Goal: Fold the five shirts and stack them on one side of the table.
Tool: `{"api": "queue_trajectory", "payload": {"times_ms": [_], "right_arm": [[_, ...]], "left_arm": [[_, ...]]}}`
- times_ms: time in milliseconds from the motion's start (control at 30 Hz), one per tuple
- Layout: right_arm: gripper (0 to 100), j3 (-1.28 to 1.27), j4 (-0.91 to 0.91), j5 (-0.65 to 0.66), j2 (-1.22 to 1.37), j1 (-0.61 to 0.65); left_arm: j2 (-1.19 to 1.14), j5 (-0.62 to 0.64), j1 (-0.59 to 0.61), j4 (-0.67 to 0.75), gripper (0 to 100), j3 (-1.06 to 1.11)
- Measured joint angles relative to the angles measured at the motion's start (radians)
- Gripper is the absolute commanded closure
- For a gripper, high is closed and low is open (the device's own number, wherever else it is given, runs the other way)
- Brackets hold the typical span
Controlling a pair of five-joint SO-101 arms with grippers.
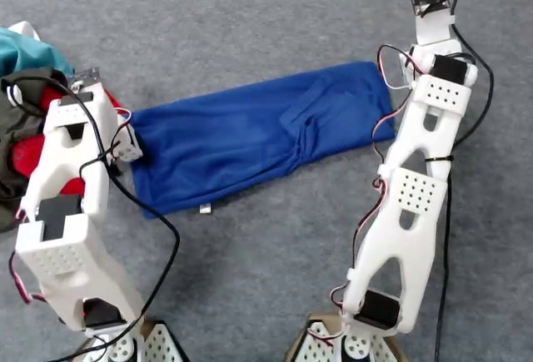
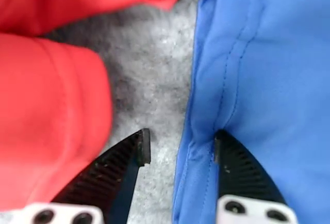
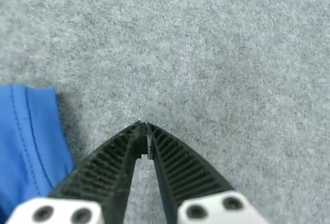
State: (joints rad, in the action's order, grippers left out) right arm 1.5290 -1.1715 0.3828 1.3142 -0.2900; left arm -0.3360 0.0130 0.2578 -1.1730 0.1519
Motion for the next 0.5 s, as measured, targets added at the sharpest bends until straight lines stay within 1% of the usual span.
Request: {"api": "queue_trajectory", "payload": {"times_ms": [167,300,500], "right_arm": [[99.5,0.0,0.0,0.0,0.0,0.0],[99.5,0.0,0.0,0.0,0.0,0.0],[99.5,0.0,0.0,0.0,0.0,0.0]], "left_arm": [[0.069,-0.008,-0.021,-0.114,79,-0.041],[0.137,-0.014,-0.023,-0.129,79,-0.046],[0.11,-0.043,-0.025,-0.13,79,-0.049]]}}
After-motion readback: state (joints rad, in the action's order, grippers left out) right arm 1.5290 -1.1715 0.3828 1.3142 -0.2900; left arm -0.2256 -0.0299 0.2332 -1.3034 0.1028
